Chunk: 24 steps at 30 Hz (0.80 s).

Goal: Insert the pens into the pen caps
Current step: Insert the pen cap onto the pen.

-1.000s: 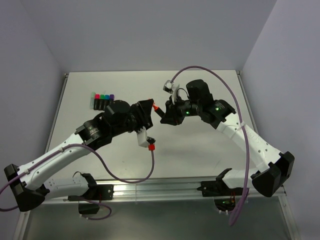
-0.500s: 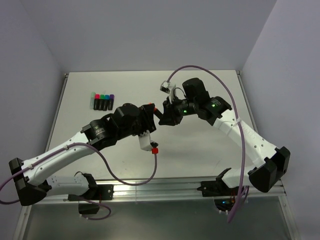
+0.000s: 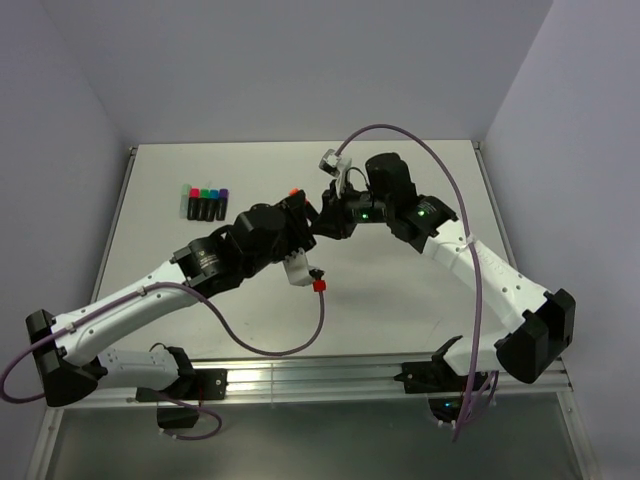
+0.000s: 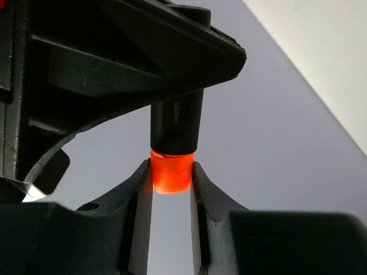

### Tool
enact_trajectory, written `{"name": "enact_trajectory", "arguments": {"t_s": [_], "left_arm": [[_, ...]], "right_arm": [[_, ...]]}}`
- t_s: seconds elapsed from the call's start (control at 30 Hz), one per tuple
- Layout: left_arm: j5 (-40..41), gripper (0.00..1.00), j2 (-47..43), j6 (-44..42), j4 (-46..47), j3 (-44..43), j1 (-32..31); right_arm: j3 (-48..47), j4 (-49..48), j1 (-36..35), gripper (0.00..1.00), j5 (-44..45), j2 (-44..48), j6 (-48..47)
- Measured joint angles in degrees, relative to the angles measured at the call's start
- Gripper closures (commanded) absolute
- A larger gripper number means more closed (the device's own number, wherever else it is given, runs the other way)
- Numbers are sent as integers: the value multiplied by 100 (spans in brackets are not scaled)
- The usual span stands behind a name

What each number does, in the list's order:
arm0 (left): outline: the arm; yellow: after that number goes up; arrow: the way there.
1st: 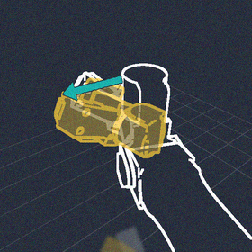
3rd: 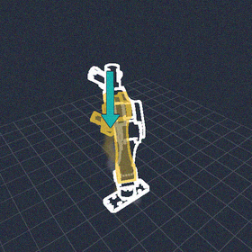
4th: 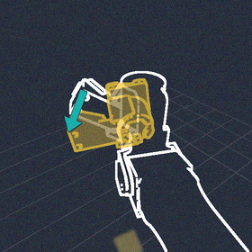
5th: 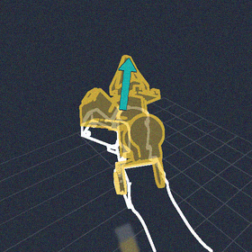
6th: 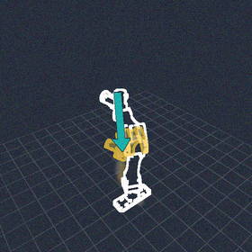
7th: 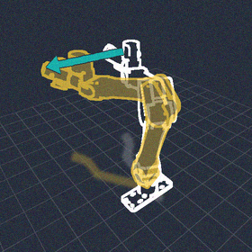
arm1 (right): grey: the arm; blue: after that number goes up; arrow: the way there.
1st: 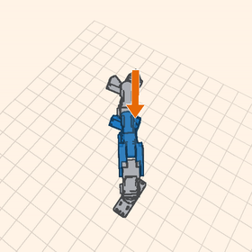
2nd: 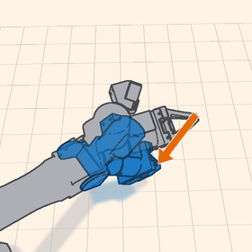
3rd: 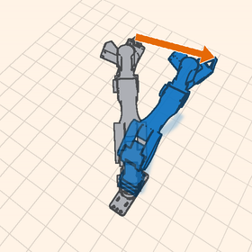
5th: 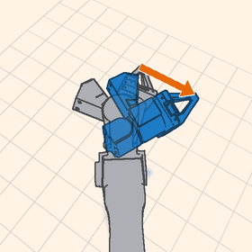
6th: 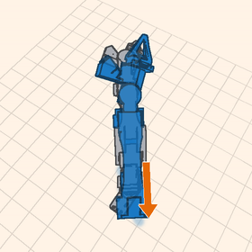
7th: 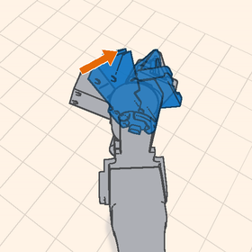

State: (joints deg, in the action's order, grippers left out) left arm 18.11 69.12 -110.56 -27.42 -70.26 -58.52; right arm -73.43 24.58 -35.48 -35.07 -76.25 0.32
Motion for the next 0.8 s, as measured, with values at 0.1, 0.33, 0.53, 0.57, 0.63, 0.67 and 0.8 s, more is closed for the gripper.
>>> {"name": "enact_trajectory", "arguments": {"t_s": [0.1,0.33,0.53,0.57,0.63,0.67,0.8], "left_arm": [[243,69,-11,-136,413,175,0],[468,45,22,-278,1143,442,-109],[437,34,-33,-302,1729,863,-109],[402,27,-61,-304,1742,890,-111],[302,15,-157,-343,1731,918,-129],[245,11,-214,-345,1714,920,-144],[111,5,-496,-385,1690,953,-245]], "right_arm": [[83,-315,11,100,-2,-9,0],[306,-885,17,100,17,-9,-15],[501,-994,26,100,96,-9,-44],[514,-992,26,100,94,-9,-44],[518,-1008,35,100,94,-9,-44],[518,-1043,44,100,94,-9,-44],[389,-1088,151,100,96,-22,-44]]}}
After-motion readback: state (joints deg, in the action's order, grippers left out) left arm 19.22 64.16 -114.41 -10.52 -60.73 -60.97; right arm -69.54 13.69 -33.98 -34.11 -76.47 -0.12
